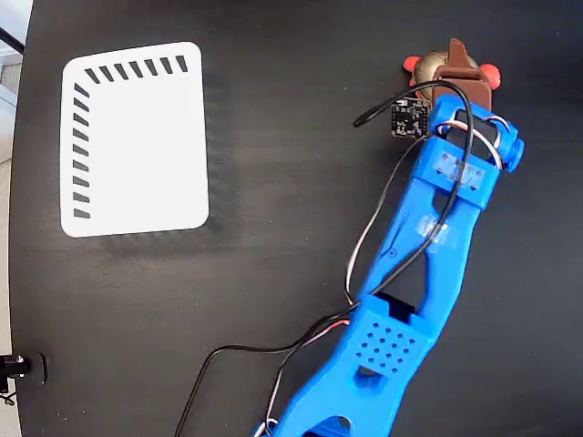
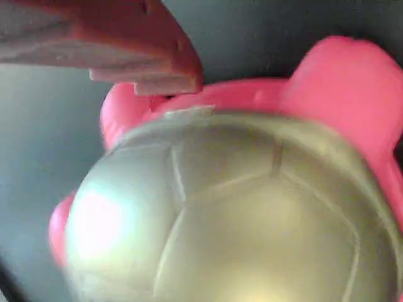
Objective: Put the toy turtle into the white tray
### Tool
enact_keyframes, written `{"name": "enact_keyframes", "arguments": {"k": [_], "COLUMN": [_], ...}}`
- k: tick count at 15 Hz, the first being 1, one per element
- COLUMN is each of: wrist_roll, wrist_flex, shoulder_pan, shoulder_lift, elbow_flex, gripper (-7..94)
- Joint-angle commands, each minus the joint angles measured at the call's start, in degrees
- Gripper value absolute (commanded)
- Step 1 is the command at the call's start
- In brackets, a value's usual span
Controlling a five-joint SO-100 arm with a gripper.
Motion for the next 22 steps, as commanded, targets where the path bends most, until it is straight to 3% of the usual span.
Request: {"name": "enact_keyframes", "arguments": {"k": [1, 4, 10, 13, 19, 22], "wrist_roll": [-0.4, -0.4, -0.4, 0.3, 3.5, 9.0], "wrist_flex": [-0.4, -0.3, -1.2, -1.4, -1.3, 3.3], "shoulder_pan": [-0.4, -0.9, -0.3, 0.3, 0.7, -0.2], "shoulder_lift": [2.3, 1.7, 0.5, 0.5, 3.3, 14.2], "elbow_flex": [-3.3, -3.1, -3.3, -3.3, -2.2, 3.0], "gripper": [57, 54, 20, -4, -4, -4]}}
